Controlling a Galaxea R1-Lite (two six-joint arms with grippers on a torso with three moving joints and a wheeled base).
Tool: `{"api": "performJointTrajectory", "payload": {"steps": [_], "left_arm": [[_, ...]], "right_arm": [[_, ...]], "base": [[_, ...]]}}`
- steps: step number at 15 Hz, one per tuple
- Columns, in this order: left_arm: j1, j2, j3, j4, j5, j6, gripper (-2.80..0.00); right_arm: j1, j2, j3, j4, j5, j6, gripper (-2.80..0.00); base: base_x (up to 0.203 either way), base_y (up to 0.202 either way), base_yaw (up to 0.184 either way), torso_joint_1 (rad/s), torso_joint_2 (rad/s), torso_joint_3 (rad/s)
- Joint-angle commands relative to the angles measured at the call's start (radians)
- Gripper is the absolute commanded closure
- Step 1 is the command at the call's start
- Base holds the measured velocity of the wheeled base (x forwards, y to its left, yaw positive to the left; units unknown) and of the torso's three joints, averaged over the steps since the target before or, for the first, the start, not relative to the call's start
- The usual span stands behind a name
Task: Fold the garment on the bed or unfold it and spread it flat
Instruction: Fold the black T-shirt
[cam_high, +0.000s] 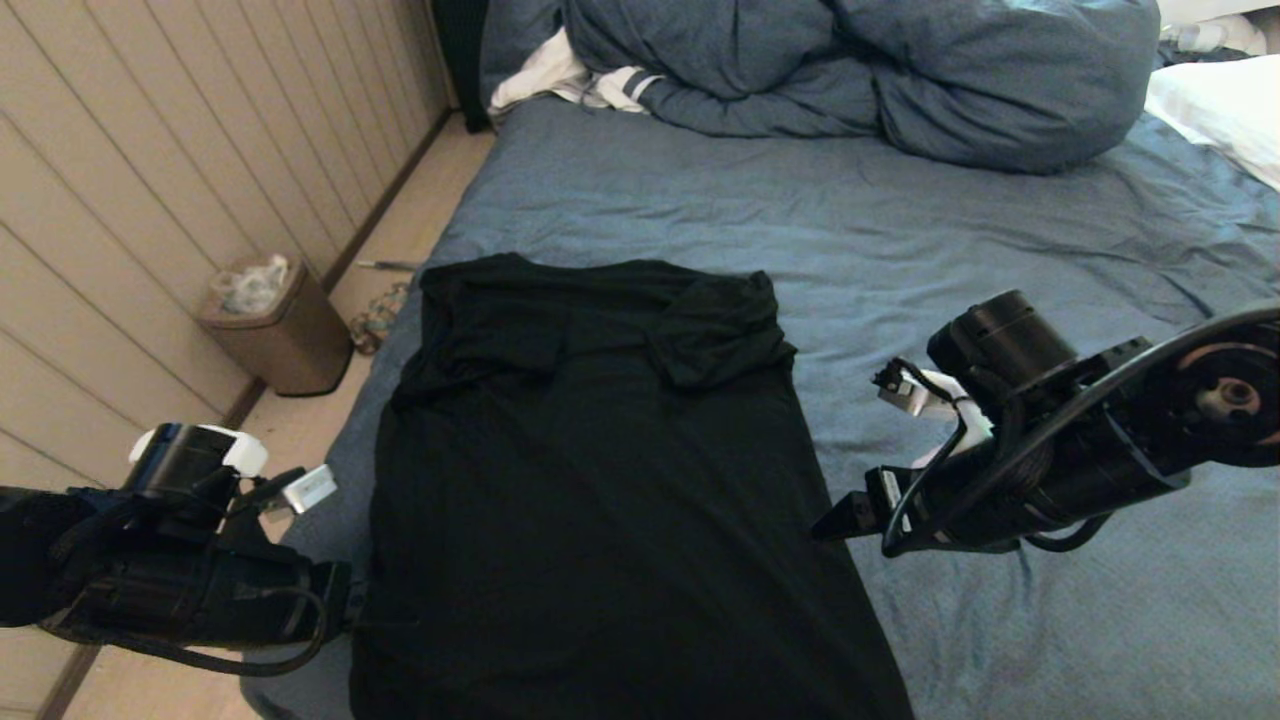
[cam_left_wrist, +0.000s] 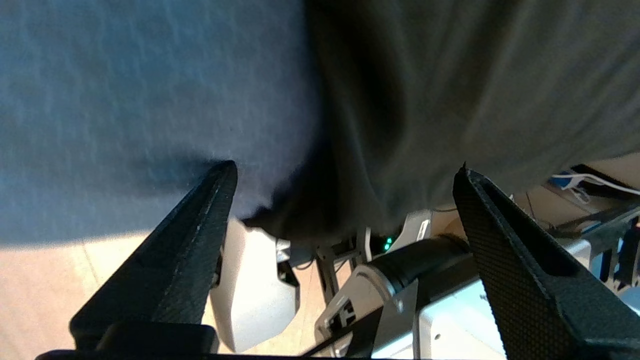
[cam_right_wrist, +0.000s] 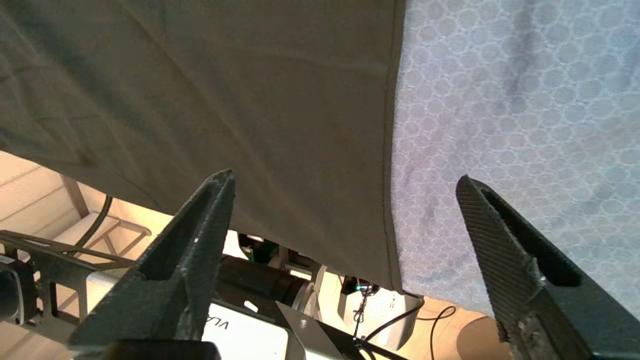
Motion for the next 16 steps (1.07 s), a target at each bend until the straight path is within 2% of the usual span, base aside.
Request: {"api": "performJointTrajectory", "payload": {"steps": [1, 2, 3, 12, 16], "left_arm": [[-0.002, 0.037, 0.005, -0.005, -0.020, -0.001, -2.80], [-0.002, 0.037, 0.011, -0.006, -0.022, -0.002, -2.80], [-0.002, 0.033, 0.017, -0.007, -0.023, 0.000, 0.00], [-0.002, -0.001, 0.025, -0.005, -0.078, -0.002, 0.00], [-0.002, -0.018, 0.032, -0.006, -0.080, -0.007, 0.00]], "right_arm": [[0.001, 0.000, -0.001, 0.002, 0.001, 0.001, -2.80], [0.001, 0.003, -0.001, 0.002, 0.001, 0.001, -2.80], [0.001, 0.005, 0.001, 0.002, 0.001, 0.001, -2.80], [-0.001, 0.017, 0.023, -0.003, 0.006, 0.003, -2.80], [0.002, 0.024, 0.065, -0.055, 0.010, 0.004, -2.80]], "base": [[0.000, 0.000, 0.000, 0.000, 0.00, 0.000], [0.000, 0.000, 0.000, 0.000, 0.00, 0.000], [0.000, 0.000, 0.000, 0.000, 0.00, 0.000], [0.000, 0.000, 0.000, 0.000, 0.00, 0.000], [0.000, 0.000, 0.000, 0.000, 0.00, 0.000]]}}
